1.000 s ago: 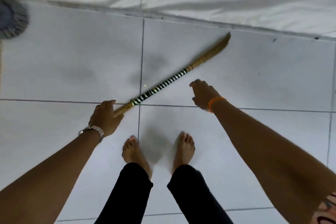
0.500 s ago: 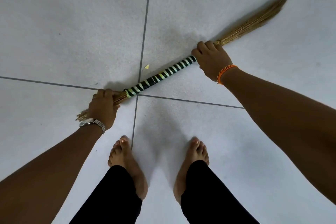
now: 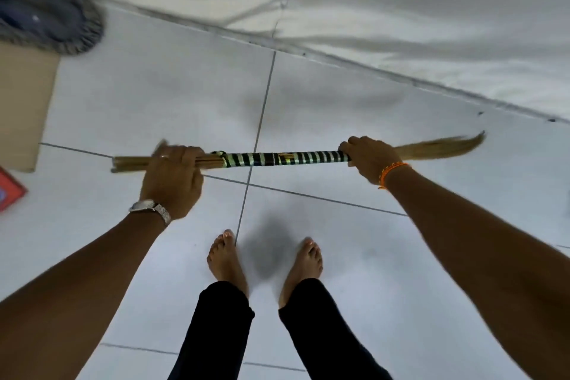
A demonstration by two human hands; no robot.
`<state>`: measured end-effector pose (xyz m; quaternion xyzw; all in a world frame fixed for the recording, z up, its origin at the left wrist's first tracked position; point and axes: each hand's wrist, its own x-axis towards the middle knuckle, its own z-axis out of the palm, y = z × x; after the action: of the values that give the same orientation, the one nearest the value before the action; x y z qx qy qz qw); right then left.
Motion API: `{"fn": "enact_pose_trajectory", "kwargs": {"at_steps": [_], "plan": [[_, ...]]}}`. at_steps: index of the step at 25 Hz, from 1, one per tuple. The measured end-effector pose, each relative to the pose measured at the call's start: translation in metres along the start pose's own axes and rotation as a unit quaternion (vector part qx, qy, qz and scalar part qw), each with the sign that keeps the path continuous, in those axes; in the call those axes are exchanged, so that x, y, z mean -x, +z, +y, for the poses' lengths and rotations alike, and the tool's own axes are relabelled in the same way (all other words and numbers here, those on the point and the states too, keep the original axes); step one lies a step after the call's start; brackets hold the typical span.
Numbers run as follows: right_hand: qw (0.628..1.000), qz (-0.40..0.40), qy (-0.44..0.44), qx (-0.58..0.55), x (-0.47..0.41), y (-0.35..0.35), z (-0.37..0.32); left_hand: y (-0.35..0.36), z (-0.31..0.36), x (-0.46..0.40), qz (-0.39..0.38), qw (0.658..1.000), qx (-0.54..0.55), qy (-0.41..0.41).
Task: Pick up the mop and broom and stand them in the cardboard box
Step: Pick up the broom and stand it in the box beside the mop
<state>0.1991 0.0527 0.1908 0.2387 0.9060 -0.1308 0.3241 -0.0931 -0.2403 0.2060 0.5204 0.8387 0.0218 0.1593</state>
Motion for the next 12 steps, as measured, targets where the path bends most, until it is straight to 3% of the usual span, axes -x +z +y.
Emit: {"fn": "enact_pose_trajectory", "kwargs": {"at_steps": [3, 4, 6, 7, 9, 11, 12], "plan": [[0.999, 0.012, 0.015, -0.047, 0.074, -0.101, -0.035, -0.142, 0.016, 0.011, 0.117, 0.967, 0.023, -0.227], [0.998, 0.022, 0.018, -0.062, 0.093, -0.130, -0.051, -0.186, 0.021, 0.014, 0.154, 0.936, 0.064, -0.309], [0.996, 0.039, 0.016, -0.080, 0.124, -0.180, -0.086, -0.257, 0.027, 0.022, 0.234, 0.864, 0.198, -0.399], [0.995, 0.048, 0.011, -0.085, 0.136, -0.208, -0.109, -0.294, 0.028, 0.027, 0.281, 0.808, 0.312, -0.412], [0.992, 0.073, 0.004, -0.101, 0.147, -0.253, -0.155, -0.371, 0.025, 0.031, 0.324, 0.644, 0.559, -0.410], [0.987, 0.109, -0.001, -0.114, 0.146, -0.290, -0.216, -0.438, -0.004, 0.040, 0.398, 0.507, 0.663, -0.381], [0.984, 0.129, -0.004, -0.120, 0.138, -0.303, -0.247, -0.465, -0.021, 0.045, 0.442, 0.468, 0.681, -0.350]]}}
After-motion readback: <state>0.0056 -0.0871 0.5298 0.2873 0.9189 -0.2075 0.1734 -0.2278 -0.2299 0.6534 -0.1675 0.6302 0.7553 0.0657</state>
